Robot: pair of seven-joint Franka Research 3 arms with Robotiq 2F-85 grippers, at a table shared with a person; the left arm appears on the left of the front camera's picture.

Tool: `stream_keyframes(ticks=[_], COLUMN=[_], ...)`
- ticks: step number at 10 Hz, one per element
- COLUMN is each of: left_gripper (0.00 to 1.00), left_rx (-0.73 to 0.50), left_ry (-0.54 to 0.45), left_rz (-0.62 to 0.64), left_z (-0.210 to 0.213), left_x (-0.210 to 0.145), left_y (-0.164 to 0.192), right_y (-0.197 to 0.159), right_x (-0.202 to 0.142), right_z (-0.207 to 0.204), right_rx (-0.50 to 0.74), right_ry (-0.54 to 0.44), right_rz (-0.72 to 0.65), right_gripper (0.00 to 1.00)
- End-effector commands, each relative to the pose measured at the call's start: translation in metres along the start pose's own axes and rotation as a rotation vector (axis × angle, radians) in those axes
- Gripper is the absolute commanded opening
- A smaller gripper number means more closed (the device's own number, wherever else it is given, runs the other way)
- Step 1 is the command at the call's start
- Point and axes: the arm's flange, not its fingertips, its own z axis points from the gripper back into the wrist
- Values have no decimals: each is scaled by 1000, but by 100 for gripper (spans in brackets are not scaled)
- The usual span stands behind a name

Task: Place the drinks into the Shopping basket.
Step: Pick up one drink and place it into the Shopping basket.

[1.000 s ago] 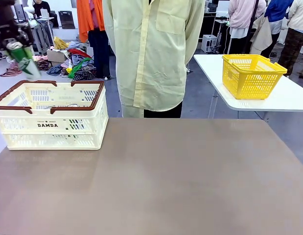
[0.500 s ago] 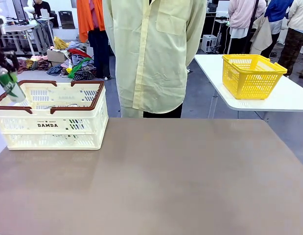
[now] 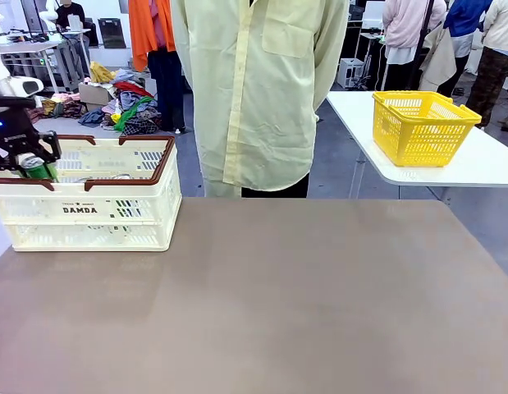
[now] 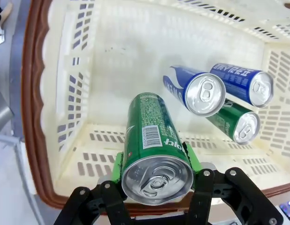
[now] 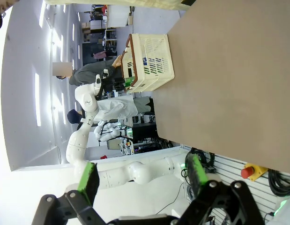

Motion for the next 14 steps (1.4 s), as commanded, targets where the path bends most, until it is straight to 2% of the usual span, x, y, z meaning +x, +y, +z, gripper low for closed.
stream_keyframes(ticks=[1, 5, 8, 9, 10, 11, 14], left_gripper=[0, 0, 0, 27, 84, 100, 100], left_rx=[1, 17, 40, 44, 48, 56, 56], left_ry=[3, 47, 38, 45, 52, 51, 41], left_rz=[-12, -15, -1, 0, -3, -8, -14], left_z=[1, -12, -14, -14, -14, -14, -14], left_x=[6, 17, 18, 18, 17, 18, 16], left_y=[0, -8, -9, -10, -10, -12, -13], right_y=[5, 5, 5, 5, 5, 5, 5], right_x=[2, 2, 2, 2, 2, 2, 2], right_z=[0, 0, 0, 0, 0, 0, 0], right_rx=[23, 23, 23, 23, 23, 23, 23], right_ry=[-7, -7, -7, -7, -7, -7, -7], right_rz=[17, 17, 17, 17, 17, 17, 17], right_gripper=[100, 100, 100, 100, 100, 100, 100])
